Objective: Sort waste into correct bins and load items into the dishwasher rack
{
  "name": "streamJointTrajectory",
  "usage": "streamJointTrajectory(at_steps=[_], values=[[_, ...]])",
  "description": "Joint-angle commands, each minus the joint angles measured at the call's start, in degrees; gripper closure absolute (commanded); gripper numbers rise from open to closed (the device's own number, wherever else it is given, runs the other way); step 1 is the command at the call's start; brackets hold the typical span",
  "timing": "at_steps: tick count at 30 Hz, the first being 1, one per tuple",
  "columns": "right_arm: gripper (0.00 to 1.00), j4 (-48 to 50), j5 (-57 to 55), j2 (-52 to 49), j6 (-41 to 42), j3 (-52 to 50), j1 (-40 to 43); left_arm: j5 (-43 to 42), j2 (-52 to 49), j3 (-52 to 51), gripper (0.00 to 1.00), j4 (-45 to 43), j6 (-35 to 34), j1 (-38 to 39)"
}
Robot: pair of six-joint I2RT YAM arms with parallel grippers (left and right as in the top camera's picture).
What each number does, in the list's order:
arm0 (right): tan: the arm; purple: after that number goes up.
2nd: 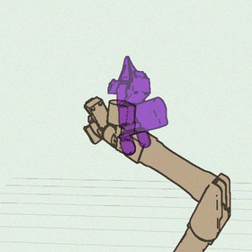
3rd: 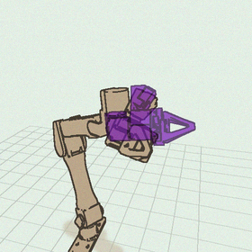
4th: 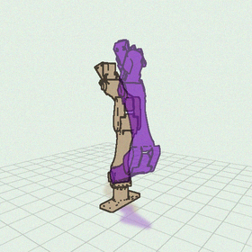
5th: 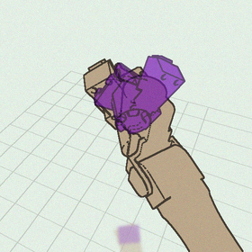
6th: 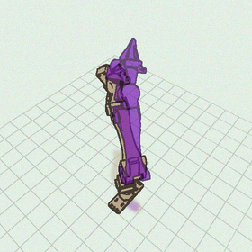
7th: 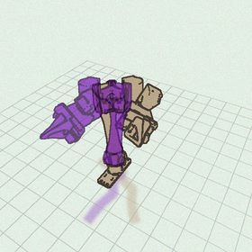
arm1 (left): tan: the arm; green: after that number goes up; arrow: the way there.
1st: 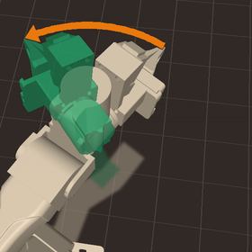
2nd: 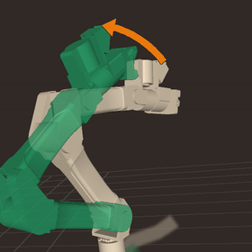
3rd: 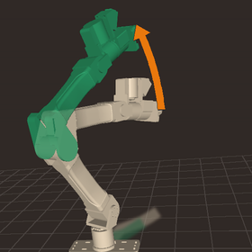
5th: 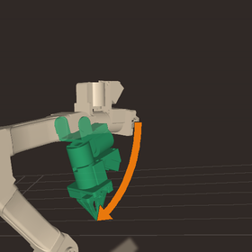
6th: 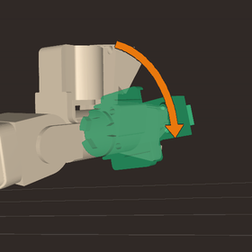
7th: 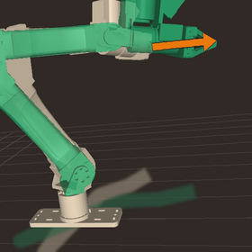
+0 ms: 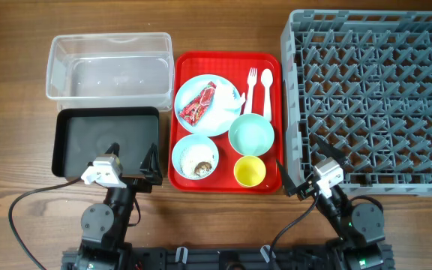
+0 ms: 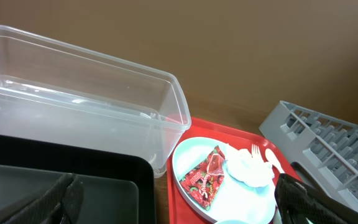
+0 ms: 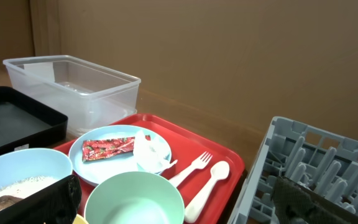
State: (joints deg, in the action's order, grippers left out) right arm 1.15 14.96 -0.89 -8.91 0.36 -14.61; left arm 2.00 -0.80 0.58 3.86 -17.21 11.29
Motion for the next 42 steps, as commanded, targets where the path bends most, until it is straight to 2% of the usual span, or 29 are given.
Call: streamJointTrajectory(at_steps=[1,18,20,22,24,28,29,32,35,37,40,42], values=[[0.0,0.1,0.1,0.3,-0.1,-0.1,0.2,0.0,0.4,-0.3,0.0,0.0,0.1,-0.3],[0.0,0.2,0.1,0.3,0.1,-0.1,0.2,-0.7,0.4,-0.3,0.0,0.0,0.1,-0.3],[0.0,0.5,1.0,0.3,5.5,-0.1,0.2,-0.7,0.4,-0.3,0.0,0.0,0.1,-0.3],[0.0,0.8,1.4,0.3,14.7,0.4,0.2,-2.0,0.4,-0.2,0.0,-0.9,0.1,-0.3],[0.0,0.5,1.7,0.3,20.9,3.3,0.2,-6.1,0.4,0.2,0.0,-6.4,0.1,-0.3],[0.0,-7.5,1.8,-1.2,20.9,12.4,0.2,-14.5,0.4,5.4,0.0,-7.7,0.1,-0.3],[0.0,-12.2,1.8,-3.1,19.8,16.5,0.2,-15.5,0.2,8.0,0.0,-5.7,0.1,-0.3],[0.0,-25.2,1.8,-14.8,18.1,31.2,0.2,-15.2,-7.3,21.7,0.0,8.6,2.1,-0.3],[0.0,-36.2,1.2,-29.5,17.4,45.9,0.2,-15.8,-23.5,38.1,0.0,21.6,1.9,-0.3],[0.0,-42.9,1.4,-38.7,16.4,55.2,0.2,-19.6,-35.6,50.7,0.0,30.6,1.8,-0.3],[0.0,-49.0,1.9,-49.2,16.6,66.2,0.2,-23.3,-47.6,65.8,0.0,40.7,1.8,-0.3],[0.0,-50.2,6.8,-52.5,16.4,67.4,0.2,-30.1,-52.2,71.1,0.0,43.2,-0.3,-0.3]])
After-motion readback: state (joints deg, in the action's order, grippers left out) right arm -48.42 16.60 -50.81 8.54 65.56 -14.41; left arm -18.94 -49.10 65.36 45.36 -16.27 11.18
